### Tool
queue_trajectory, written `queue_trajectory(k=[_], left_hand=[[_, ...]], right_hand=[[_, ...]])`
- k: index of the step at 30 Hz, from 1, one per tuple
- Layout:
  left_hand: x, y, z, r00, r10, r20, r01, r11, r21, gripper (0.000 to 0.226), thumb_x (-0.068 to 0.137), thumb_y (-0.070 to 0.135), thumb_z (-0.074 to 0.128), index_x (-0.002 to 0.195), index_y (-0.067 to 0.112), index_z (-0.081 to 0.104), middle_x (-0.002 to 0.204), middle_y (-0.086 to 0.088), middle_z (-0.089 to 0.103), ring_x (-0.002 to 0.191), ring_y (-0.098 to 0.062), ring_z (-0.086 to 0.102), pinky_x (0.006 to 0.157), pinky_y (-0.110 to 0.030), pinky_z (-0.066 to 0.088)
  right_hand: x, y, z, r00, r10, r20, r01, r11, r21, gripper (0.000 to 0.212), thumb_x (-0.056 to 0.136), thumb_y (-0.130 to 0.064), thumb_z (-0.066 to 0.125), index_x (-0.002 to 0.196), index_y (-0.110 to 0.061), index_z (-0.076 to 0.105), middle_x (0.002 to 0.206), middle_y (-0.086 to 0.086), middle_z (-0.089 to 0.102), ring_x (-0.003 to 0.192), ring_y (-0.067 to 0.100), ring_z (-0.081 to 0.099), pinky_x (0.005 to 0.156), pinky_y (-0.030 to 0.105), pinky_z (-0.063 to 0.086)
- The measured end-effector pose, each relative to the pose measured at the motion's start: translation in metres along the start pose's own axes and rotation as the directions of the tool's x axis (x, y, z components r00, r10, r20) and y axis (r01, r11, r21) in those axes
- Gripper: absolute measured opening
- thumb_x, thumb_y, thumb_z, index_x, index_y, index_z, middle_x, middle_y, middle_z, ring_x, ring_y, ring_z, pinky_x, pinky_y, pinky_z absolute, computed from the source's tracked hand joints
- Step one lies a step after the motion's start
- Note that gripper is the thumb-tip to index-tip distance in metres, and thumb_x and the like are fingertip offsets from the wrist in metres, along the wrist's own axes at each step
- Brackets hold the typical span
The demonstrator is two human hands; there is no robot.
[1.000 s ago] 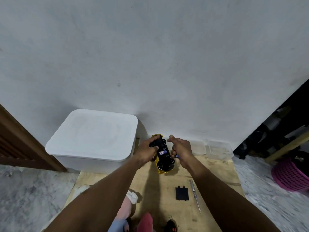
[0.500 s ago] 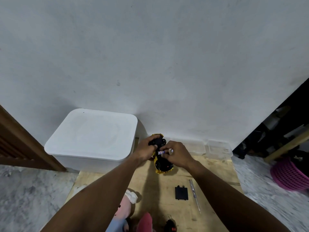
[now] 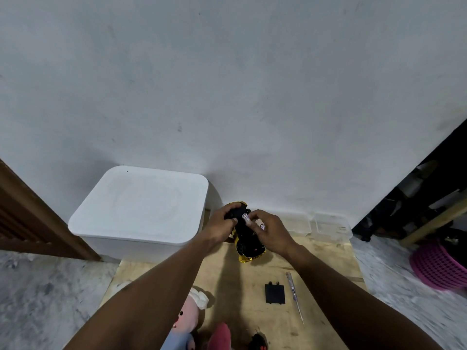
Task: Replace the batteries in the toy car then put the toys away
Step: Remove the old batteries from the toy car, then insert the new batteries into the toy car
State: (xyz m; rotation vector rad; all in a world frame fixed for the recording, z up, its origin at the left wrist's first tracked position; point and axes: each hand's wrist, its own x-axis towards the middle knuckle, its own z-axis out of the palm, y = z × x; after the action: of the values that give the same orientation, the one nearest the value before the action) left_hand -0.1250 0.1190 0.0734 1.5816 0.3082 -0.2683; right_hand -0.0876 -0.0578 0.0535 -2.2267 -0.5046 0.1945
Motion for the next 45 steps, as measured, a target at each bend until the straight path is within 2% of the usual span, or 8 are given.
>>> queue_trajectory(k=[3,6,11,16,23,32,36,45], left_hand=[[-0.002,0.0,-0.001,1.0,0.002,-0.01,-0.002,1.0,0.002,0.053,0.096,-0.005,0.042,0.126,0.035,0.059,0.121,-0.008,0.059,0.086,-0.022,0.059,0.06,-0.032,0.058],[-0.002,0.001,-0.002,1.0,0.004,-0.013,-0.004,1.0,0.005,0.052,0.097,-0.005,0.042,0.125,0.035,0.058,0.123,-0.008,0.058,0.089,-0.024,0.059,0.06,-0.032,0.058],[-0.001,0.002,-0.002,1.0,-0.004,-0.017,0.005,1.0,0.023,0.052,0.097,-0.006,0.04,0.126,0.033,0.058,0.114,-0.008,0.059,0.078,-0.021,0.058,0.06,-0.034,0.058],[0.001,-0.002,-0.003,1.0,-0.02,-0.003,0.02,0.999,0.026,0.051,0.097,-0.006,0.041,0.128,0.032,0.055,0.112,-0.006,0.057,0.083,-0.022,0.058,0.062,-0.036,0.058],[0.008,-0.029,0.002,0.993,-0.116,-0.01,0.116,0.989,0.094,0.044,0.096,0.003,0.051,0.131,0.023,0.031,0.115,-0.019,0.056,0.083,-0.025,0.054,0.08,-0.057,0.057],[0.002,-0.091,0.022,0.976,-0.216,-0.037,0.219,0.97,0.105,0.037,0.101,0.001,0.045,0.128,0.026,0.048,0.105,-0.008,0.057,0.08,-0.021,0.056,0.069,-0.036,0.053],[0.002,-0.12,0.027,0.97,-0.218,-0.107,0.233,0.959,0.16,0.044,0.097,0.002,0.054,0.136,0.024,0.054,0.124,-0.016,0.063,0.1,-0.028,0.062,0.089,-0.039,0.054],[0.02,-0.124,0.031,0.974,-0.133,-0.183,0.194,0.908,0.37,0.051,0.09,0.003,0.058,0.137,0.021,0.051,0.117,-0.01,0.07,0.104,-0.026,0.064,0.088,-0.031,0.049]], right_hand=[[0.001,-0.013,-0.004,0.981,0.177,-0.074,-0.149,0.945,0.29,0.009,0.098,-0.024,0.06,0.106,-0.02,0.062,0.09,0.001,0.069,0.074,0.006,0.066,0.062,0.025,0.049],[0.004,-0.02,-0.012,0.921,0.39,-0.005,-0.309,0.736,0.602,0.026,0.099,-0.017,0.052,0.12,-0.03,0.061,0.077,0.006,0.063,0.041,0.013,0.037,0.042,0.019,0.031],[0.004,-0.019,-0.024,0.844,0.518,0.143,-0.342,0.313,0.886,0.03,0.094,-0.017,0.045,0.114,-0.006,0.063,0.064,0.007,0.052,0.041,0.012,0.034,0.04,0.018,0.023],[0.001,-0.014,-0.03,0.785,0.594,0.175,-0.31,0.132,0.941,0.029,0.096,-0.033,0.057,0.075,-0.014,0.05,0.054,0.003,0.047,0.04,0.014,0.043,0.038,0.02,0.037],[-0.005,0.001,-0.021,0.714,0.687,0.133,-0.393,0.237,0.888,0.038,0.085,-0.036,0.076,0.074,-0.014,0.047,0.058,0.001,0.039,0.042,0.013,0.034,0.037,0.024,0.03],[-0.022,0.031,-0.007,0.786,0.615,0.07,-0.519,0.594,0.614,0.044,0.088,-0.037,0.072,0.065,-0.015,0.042,0.058,0.003,0.038,0.042,0.014,0.032,0.042,0.023,0.027],[-0.029,0.045,-0.004,0.844,0.533,0.059,-0.496,0.733,0.465,0.045,0.089,-0.038,0.072,0.064,-0.013,0.044,0.054,0.005,0.039,0.038,0.015,0.034,0.039,0.02,0.029],[-0.031,0.064,-0.017,0.841,0.538,0.058,-0.53,0.8,0.282,0.032,0.089,-0.034,0.073,0.087,-0.002,0.067,0.061,0.011,0.06,0.038,0.014,0.045,0.039,0.02,0.04]])
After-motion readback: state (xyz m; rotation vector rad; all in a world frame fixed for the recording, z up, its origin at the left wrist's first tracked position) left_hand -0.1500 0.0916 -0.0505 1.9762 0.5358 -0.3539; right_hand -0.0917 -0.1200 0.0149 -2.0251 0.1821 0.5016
